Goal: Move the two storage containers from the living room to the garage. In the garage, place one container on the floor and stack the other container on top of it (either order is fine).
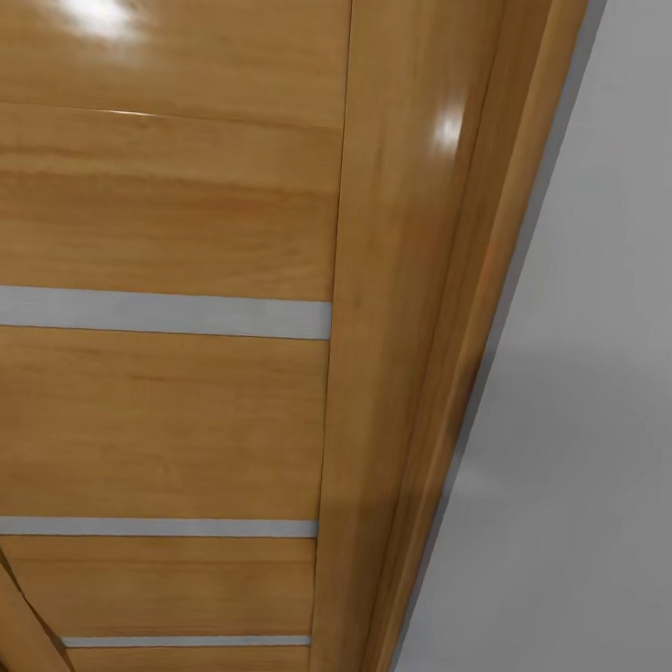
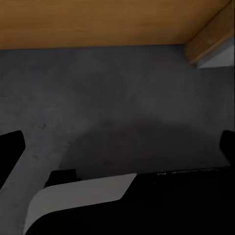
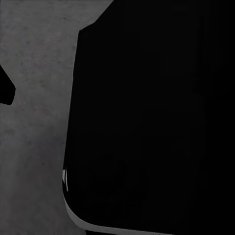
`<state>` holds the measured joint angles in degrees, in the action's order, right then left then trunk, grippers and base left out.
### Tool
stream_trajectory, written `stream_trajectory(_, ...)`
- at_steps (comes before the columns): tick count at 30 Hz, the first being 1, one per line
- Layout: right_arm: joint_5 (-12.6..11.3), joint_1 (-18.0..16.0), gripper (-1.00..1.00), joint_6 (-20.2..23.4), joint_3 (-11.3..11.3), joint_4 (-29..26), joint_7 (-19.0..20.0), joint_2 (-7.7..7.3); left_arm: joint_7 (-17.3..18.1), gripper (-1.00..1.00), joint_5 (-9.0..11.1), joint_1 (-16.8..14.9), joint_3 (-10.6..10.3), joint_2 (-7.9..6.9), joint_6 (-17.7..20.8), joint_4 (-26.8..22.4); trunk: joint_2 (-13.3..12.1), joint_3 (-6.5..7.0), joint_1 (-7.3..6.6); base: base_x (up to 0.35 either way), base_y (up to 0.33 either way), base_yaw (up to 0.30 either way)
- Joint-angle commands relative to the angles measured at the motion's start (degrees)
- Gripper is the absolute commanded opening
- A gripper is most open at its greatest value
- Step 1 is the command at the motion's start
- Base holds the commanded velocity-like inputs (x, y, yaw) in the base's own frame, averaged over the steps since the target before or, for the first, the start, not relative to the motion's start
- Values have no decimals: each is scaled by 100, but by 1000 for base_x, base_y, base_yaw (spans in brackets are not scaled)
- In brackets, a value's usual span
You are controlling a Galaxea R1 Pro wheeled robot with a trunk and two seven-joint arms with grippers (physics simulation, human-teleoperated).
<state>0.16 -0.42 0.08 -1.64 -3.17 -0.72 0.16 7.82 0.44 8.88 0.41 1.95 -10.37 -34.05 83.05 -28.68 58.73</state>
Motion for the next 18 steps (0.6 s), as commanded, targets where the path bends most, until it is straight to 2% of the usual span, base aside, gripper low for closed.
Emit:
stream_trajectory(1, 2, -2, 100, 1, -15, -3, -9, 1, 32, 100, 7, 197, 6, -2, -2, -341, 2, -4, 0, 0, 0, 0)
stream_trajectory(2, 2, -2, 100, 1, -14, -4, -11, 3, 43, 100, 13, 388, 9, -3, 2, -661, 2, -4, 0, 0, 0, 0)
stream_trajectory(3, 2, -2, 100, 1, -13, -5, -12, 7, 60, 100, 39, 755, 11, -8, 11, -1274, 2, -4, 0, 0, 0, 0)
stream_trajectory(8, -3, -6, 100, 1, -12, -7, -24, 16, 150, 100, 256, 1433, 19, -27, 23, -2472, 2, -4, 0, 0, 0, 0)
stream_trajectory(9, -4, -8, 100, 1, -12, -7, -29, 17, 279, 100, 422, 1569, 33, -68, 24, -2746, 2, -4, 0, 0, 0, 0)
stream_trajectory(11, -5, -9, 100, 1, -12, -8, -34, 18, 478, 100, 645, 1657, 116, -183, 25, -2922, 2, -4, 0, 0, 0, 0)
stream_trajectory(14, -5, -12, 100, 1, -12, -8, -42, 19, 915, 100, 1080, 1736, 425, -433, 29, -3082, 2, -4, 0, 0, 0, 0)
stream_trajectory(15, -6, -13, 100, 1, -12, -8, -45, 21, 1285, 100, 1345, 1766, 679, -567, 31, -3139, 2, -4, 0, 0, 0, 0)
stream_trajectory(18, -6, -15, 100, 1, -12, -8, -51, 25, 1916, 100, 1589, 1792, 1081, -686, 40, -3193, 2, -4, 0, 0, 0, 0)
